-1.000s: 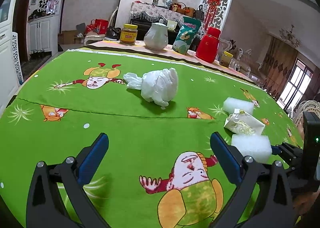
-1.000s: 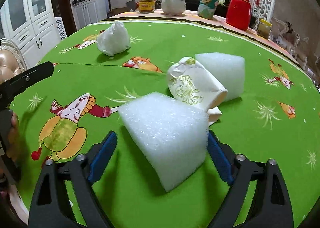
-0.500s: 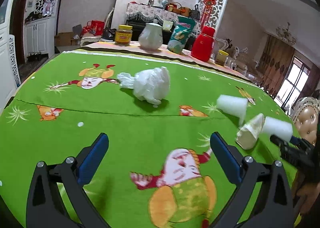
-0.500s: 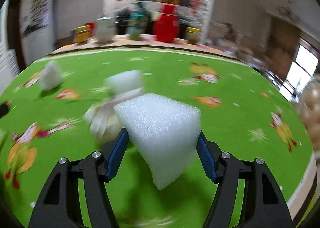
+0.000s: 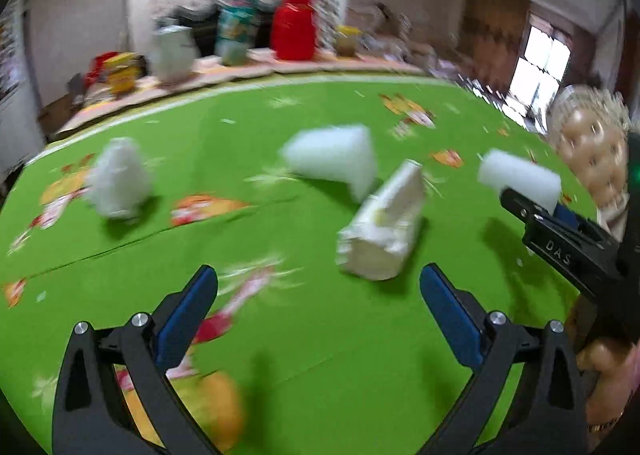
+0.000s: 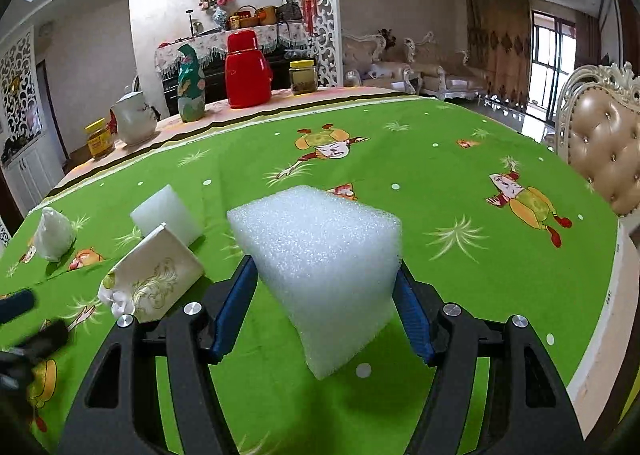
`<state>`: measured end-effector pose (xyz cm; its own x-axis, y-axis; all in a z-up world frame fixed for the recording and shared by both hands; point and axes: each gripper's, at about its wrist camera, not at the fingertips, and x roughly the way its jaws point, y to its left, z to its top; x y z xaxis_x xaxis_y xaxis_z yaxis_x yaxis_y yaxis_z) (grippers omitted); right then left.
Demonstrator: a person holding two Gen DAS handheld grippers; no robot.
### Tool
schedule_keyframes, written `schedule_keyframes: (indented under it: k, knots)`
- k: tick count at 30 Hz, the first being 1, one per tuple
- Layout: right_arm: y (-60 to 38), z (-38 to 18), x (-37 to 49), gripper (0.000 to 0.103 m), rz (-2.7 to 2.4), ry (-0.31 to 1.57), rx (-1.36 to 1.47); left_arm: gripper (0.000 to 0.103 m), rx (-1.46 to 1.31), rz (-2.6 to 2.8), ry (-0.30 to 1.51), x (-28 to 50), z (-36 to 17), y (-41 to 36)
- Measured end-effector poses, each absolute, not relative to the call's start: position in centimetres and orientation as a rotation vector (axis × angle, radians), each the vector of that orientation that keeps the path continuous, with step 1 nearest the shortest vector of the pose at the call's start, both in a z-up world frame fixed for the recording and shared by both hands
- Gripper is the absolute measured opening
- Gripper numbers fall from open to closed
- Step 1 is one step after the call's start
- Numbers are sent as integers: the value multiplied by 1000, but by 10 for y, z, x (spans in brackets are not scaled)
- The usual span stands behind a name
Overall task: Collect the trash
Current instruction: 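Grasp the white foam block with the right tool while the left grasps the printed tissue packet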
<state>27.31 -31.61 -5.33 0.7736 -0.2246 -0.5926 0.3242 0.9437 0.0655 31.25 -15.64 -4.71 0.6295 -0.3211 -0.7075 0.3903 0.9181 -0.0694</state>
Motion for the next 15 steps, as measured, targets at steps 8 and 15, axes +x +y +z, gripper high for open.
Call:
schedule_keyframes:
  k: [8, 15]
  knots:
    - [-311, -50, 273, 65, -276, 605, 149, 70, 155, -439, 885, 358, -69, -212]
    - [-313, -51, 275, 65, -256, 613, 157, 40, 149, -453, 814, 340, -60, -207]
